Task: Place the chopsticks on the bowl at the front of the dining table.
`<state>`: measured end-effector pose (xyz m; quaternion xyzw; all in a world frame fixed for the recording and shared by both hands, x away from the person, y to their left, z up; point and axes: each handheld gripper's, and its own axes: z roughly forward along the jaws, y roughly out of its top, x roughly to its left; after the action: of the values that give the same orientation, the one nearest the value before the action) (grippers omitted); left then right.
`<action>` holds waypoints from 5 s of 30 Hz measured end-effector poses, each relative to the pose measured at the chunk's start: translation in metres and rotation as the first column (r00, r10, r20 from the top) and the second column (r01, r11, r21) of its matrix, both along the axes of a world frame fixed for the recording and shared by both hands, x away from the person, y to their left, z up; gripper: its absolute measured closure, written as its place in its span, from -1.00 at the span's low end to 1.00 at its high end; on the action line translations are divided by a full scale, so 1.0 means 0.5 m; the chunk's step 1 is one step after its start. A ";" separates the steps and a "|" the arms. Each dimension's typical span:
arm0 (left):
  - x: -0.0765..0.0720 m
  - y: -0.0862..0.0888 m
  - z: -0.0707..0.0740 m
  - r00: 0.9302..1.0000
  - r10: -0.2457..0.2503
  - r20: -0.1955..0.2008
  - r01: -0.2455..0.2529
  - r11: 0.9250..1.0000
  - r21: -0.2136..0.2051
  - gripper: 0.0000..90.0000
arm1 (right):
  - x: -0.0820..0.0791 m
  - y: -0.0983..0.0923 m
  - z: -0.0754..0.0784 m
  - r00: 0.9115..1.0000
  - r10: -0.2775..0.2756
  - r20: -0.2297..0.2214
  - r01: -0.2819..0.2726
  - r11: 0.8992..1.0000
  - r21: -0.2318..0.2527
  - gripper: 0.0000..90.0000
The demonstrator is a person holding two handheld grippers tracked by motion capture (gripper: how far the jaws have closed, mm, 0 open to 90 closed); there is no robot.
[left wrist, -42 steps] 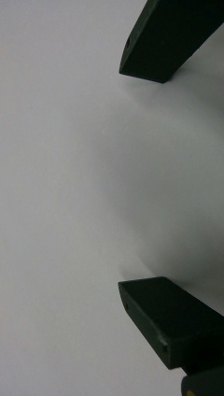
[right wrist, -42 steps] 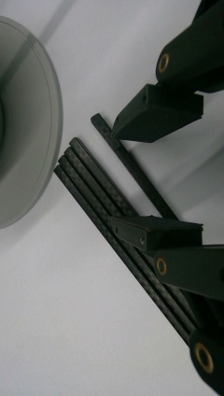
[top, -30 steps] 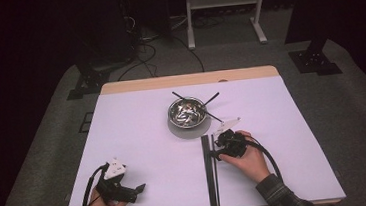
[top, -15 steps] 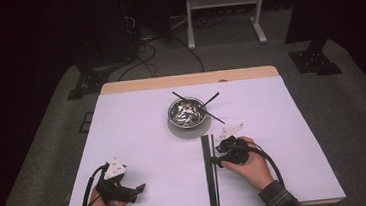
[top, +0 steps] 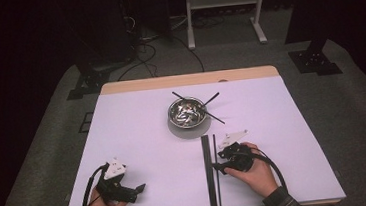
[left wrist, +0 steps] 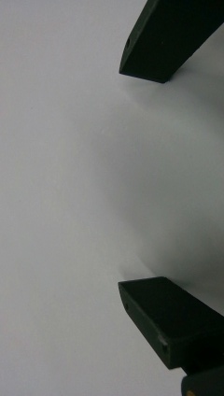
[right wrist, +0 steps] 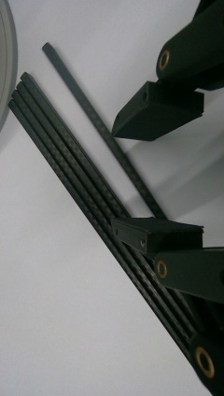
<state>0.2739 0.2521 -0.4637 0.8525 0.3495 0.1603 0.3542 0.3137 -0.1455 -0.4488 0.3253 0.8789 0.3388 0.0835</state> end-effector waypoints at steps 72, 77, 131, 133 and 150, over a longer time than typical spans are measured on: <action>0.000 0.000 0.000 1.000 0.000 0.000 0.000 1.000 0.000 -1.00 | -0.117 -0.113 0.001 0.996 -0.084 0.011 0.084 0.996 -0.024 0.07; 0.000 0.000 0.000 1.000 0.000 0.000 0.000 1.000 0.000 -1.00 | -0.112 -0.126 0.001 0.995 -0.103 0.016 0.104 0.994 -0.034 0.07; 0.000 0.000 0.000 1.000 0.000 0.000 0.000 1.000 0.000 -1.00 | -0.069 -0.249 0.001 0.967 -0.252 0.038 0.253 0.966 -0.044 0.07; 0.000 0.000 0.000 1.000 0.000 0.000 0.000 1.000 0.000 -1.00 | -0.068 -0.251 0.000 0.968 -0.249 0.036 0.250 0.968 -0.031 0.07; 0.000 0.000 0.000 1.000 0.001 0.000 -0.001 1.000 0.000 -1.00 | -0.038 -0.219 0.004 0.981 -0.190 0.036 0.189 0.981 0.034 0.17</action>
<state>0.2739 0.2520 -0.4638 0.8522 0.3500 0.1604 0.3543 0.2945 -0.2551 -0.4470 0.4020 0.8368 0.3491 0.1275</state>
